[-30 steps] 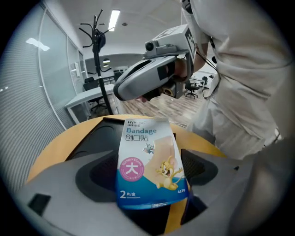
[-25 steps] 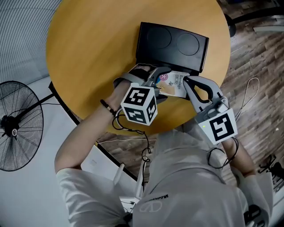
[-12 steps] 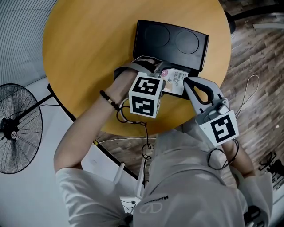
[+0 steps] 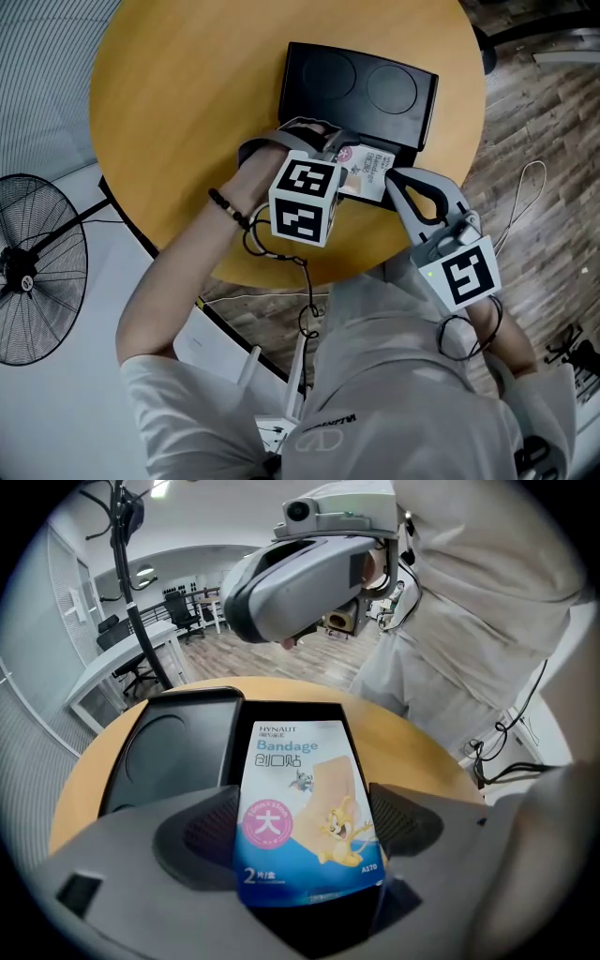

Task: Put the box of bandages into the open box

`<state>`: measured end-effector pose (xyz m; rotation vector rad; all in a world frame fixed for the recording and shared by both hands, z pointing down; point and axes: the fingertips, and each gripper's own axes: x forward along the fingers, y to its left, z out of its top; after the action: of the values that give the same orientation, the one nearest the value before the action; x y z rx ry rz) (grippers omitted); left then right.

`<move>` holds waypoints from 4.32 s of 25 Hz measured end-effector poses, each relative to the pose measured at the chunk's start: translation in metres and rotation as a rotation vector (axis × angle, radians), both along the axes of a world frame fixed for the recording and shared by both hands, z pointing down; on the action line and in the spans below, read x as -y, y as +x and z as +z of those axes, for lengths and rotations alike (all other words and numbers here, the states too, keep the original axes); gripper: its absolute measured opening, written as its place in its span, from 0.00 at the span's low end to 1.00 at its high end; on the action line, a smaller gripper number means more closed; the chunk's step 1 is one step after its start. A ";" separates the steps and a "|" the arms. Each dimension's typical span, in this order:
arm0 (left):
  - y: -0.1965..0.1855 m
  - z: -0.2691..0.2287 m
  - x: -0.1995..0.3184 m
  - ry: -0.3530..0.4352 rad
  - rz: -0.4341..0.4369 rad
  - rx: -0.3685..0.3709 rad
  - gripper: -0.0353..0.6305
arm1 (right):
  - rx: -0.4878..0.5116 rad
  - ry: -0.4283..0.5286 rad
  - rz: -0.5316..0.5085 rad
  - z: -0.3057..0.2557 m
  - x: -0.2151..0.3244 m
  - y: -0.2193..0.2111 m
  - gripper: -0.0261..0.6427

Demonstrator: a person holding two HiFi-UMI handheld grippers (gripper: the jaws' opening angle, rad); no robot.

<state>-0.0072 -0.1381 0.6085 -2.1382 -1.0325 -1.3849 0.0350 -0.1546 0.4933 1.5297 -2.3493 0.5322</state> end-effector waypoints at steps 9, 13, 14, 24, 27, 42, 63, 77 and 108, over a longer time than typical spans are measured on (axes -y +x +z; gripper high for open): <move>-0.002 -0.002 -0.002 -0.015 0.010 0.008 0.71 | 0.006 0.000 -0.006 -0.001 0.001 -0.004 0.06; -0.003 -0.002 -0.003 -0.019 0.010 0.008 0.71 | 0.008 -0.004 -0.012 0.000 -0.001 -0.006 0.06; -0.003 -0.002 -0.004 -0.020 0.010 0.008 0.71 | 0.008 -0.003 -0.013 0.000 -0.001 -0.006 0.06; -0.011 0.010 -0.004 -0.002 0.040 0.042 0.74 | 0.010 -0.006 -0.014 0.001 0.002 -0.003 0.06; -0.013 0.012 -0.004 0.007 0.039 0.044 0.74 | 0.014 -0.013 -0.014 0.001 0.001 -0.002 0.06; -0.012 -0.095 0.032 -0.055 -0.579 -0.523 0.28 | -0.004 0.030 -0.002 -0.027 0.000 -0.006 0.06; -0.113 -0.254 0.051 0.189 -1.716 -1.187 0.06 | -0.081 0.230 0.056 -0.133 0.000 0.031 0.06; -0.135 -0.305 -0.067 0.610 -1.958 -1.277 0.06 | -0.032 0.326 -0.050 -0.167 -0.069 0.111 0.06; -0.170 -0.348 -0.192 0.563 -1.929 -1.390 0.06 | -0.105 0.473 0.019 -0.246 -0.183 0.122 0.06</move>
<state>-0.1775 0.0540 0.2608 -2.2861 1.9685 0.0434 0.1567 0.0287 0.2476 1.7174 -2.4939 -0.1140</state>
